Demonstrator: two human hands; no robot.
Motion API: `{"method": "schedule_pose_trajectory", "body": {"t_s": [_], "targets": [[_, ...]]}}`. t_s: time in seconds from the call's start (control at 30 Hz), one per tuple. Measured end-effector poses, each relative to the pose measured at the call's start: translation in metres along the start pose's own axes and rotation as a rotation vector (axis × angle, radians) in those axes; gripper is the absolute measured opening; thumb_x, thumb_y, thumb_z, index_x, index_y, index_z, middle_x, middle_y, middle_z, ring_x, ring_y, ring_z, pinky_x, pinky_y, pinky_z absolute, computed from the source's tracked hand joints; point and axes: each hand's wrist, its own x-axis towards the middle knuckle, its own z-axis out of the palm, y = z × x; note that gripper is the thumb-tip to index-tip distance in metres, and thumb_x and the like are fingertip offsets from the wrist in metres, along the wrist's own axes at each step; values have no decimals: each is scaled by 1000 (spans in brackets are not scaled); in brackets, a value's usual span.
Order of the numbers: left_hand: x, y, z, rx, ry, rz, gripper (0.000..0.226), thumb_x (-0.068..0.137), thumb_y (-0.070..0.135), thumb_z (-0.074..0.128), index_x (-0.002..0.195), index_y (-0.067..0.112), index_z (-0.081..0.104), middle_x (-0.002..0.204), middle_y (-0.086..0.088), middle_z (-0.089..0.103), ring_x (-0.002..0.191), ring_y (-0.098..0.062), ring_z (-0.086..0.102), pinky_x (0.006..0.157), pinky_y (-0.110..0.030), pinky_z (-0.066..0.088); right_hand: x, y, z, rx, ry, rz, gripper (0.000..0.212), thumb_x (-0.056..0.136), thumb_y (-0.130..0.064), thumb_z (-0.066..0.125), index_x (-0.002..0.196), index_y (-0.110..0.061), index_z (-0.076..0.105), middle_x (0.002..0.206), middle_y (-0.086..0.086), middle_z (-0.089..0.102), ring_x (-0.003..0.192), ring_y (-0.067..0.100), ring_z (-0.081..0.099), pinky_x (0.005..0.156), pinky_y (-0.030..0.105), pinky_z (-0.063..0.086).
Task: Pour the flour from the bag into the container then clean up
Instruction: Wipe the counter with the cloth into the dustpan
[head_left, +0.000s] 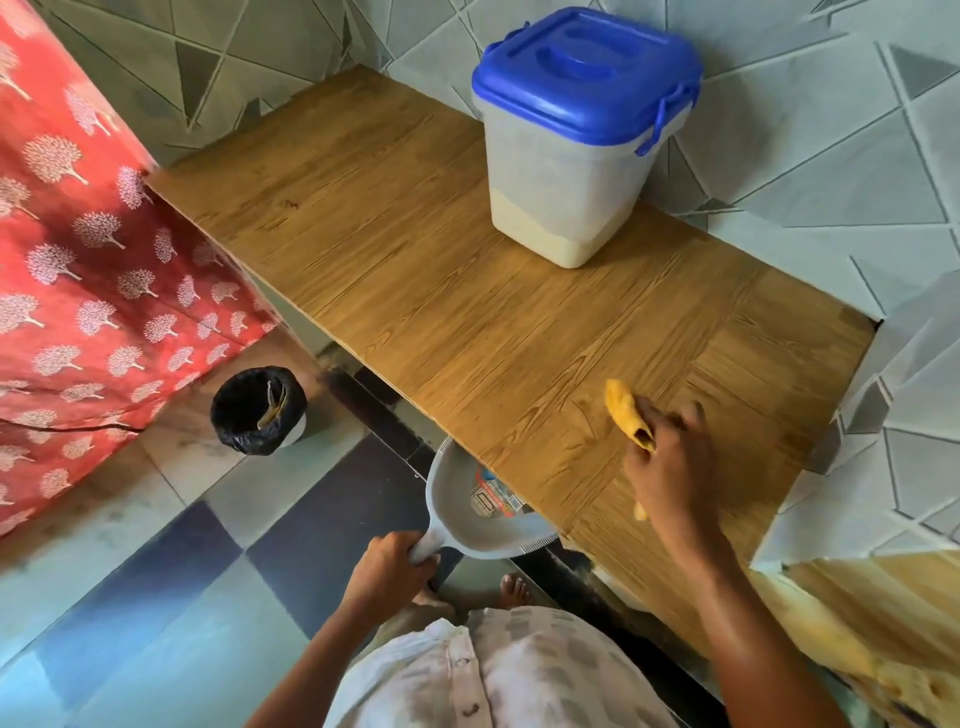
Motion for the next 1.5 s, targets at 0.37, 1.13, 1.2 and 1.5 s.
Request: {"method": "schedule_pose_trajectory", "body": {"t_s": [0.37,1.13,1.2,1.5], "targets": [[-6,2,-12,11,19,-11,42,85,28,67,51,29,42,52,9,48,50,-9,44,54,-28,33,-15,-79,107,55,-407,-290,55,84,-18,62,138,-15,59,125,13,56,105,27,60,90,37,53],[55,-165,-130,-206,212,-225,41,84,26,72,54,32,44,51,13,50,51,-10,49,54,-30,43,24,-300,199,799,-437,18,8,87,-21,60,89,-16,65,82,-6,68,70,-2,65,61,13,50],[69,-187,-149,-240,225,-212,41,86,26,73,56,33,45,51,13,50,49,-8,49,49,-21,36,30,-325,213,831,-377,51,6,89,-13,63,84,-15,65,78,-6,67,67,-1,64,62,14,51],[117,-312,-229,-400,282,-268,37,77,55,61,75,18,64,61,1,65,57,-20,61,57,-44,54,54,-459,281,924,-267,230,17,88,4,64,87,-12,70,83,-3,71,71,2,67,68,25,52]]}}
